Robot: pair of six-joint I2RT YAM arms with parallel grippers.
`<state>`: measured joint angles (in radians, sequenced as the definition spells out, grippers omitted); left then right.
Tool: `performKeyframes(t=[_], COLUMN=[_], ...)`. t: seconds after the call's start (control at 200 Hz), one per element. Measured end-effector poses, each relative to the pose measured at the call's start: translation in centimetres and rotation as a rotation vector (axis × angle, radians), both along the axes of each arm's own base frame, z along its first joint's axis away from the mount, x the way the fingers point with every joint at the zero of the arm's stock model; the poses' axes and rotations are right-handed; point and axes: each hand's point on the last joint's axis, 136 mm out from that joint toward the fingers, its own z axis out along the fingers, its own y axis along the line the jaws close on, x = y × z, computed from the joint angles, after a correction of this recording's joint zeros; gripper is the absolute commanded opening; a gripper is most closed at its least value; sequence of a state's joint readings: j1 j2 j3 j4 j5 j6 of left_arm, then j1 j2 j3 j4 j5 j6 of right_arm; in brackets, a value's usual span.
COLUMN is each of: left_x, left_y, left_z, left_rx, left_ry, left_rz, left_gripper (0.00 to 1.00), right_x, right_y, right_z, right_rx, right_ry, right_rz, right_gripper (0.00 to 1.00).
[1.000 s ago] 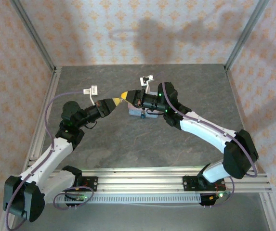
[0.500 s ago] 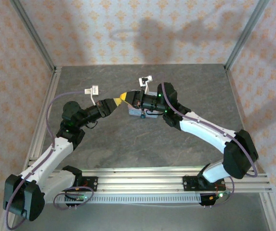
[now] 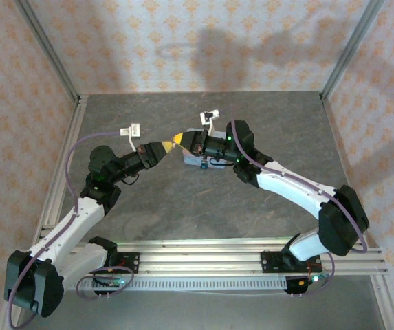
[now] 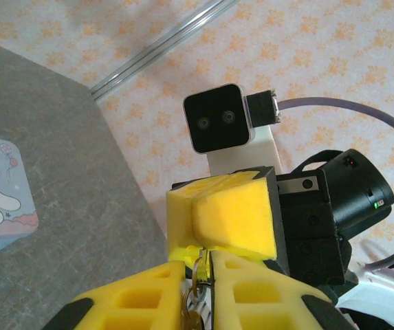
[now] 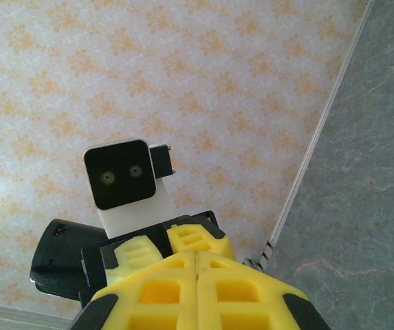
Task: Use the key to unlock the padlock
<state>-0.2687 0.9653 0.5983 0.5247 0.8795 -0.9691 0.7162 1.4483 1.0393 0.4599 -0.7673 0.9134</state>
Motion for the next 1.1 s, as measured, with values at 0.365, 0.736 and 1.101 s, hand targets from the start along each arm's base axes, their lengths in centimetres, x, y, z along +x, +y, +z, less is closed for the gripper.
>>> performKeyframes(t=[0.365, 0.736, 1.101], left_x=[-0.05, 0.05, 0.17], left_y=[0.0, -0.08, -0.15], left_z=[0.07, -0.06, -0.23], left_rx=[-0.003, -0.002, 0.0], left_ry=[0.0, 0.001, 0.005], left_rz=[-0.001, -0.005, -0.008], left_gripper=[0.22, 0.18, 0.19], right_x=[-0.02, -0.02, -0.09], right_y=[-0.11, -0.11, -0.09], right_z=[0.01, 0.03, 0.03], right_rx=[0.002, 0.004, 0.004], right_ry=[-0.003, -0.005, -0.005], right_rz=[-0.002, -0.002, 0.003], right_gripper=[0.0, 0.0, 0.0])
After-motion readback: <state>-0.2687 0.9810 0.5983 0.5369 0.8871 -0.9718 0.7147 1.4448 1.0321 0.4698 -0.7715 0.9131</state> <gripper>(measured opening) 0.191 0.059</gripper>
